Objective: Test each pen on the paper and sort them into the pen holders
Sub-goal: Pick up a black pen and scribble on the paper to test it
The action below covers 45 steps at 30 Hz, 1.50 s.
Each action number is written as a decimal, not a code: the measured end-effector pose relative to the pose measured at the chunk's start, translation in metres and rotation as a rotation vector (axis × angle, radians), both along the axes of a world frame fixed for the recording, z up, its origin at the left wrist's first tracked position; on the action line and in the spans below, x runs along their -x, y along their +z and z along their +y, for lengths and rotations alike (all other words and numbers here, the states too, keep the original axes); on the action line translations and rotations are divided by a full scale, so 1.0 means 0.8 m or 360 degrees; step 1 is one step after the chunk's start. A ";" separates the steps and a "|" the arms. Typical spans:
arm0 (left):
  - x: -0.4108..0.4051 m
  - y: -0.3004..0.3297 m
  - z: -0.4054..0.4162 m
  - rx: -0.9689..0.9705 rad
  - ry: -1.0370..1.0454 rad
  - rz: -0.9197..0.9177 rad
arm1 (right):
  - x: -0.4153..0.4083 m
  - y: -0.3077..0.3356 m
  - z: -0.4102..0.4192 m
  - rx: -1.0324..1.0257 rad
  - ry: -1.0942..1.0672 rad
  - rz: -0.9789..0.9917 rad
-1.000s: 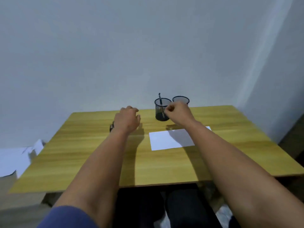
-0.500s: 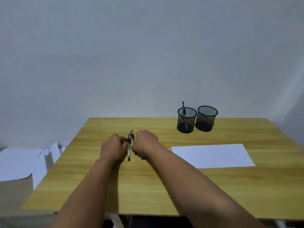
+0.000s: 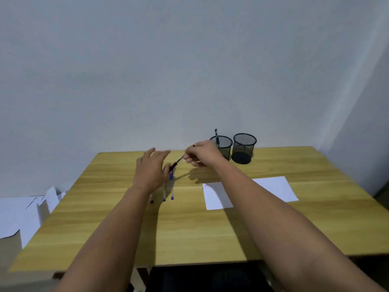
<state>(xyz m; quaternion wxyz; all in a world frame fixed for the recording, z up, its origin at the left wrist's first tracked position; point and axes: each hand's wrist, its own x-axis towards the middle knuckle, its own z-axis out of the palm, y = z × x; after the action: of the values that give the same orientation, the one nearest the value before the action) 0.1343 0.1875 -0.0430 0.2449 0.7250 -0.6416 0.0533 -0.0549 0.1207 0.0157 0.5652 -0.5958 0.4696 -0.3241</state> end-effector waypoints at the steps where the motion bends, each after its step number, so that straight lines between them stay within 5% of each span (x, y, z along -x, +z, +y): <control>1: 0.013 0.006 -0.003 0.0076 -0.0054 0.0042 | 0.016 0.001 -0.001 -0.0063 -0.0073 -0.0129; 7: 0.082 0.029 -0.010 0.0032 -0.0362 0.0393 | 0.073 -0.024 -0.003 -0.0207 -0.0476 -0.0637; 14: 0.139 0.056 -0.004 -0.0096 -0.0465 0.0911 | 0.092 -0.025 0.005 -0.0218 -0.0619 -0.0718; 20: 0.164 0.059 -0.005 -0.0216 -0.0462 0.1006 | 0.097 -0.026 0.005 -0.0217 -0.0493 -0.0624; 28: 0.183 0.074 -0.006 -0.0634 -0.0667 0.1822 | 0.087 -0.008 -0.013 -0.0129 -0.0777 -0.0367; 37: 0.182 0.057 -0.022 -0.0734 -0.0565 0.1944 | 0.080 -0.026 -0.032 -0.0053 -0.0716 -0.0246; 45: 0.176 0.059 -0.033 -0.0767 -0.0588 0.2335 | 0.056 -0.025 -0.054 0.0007 -0.0820 -0.0269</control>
<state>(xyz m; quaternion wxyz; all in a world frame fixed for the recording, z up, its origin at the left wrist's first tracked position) -0.0063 0.1607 0.0038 0.4463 0.4900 -0.4202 -0.6198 -0.1001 0.0772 -0.0046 0.4998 -0.4287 0.5563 -0.5069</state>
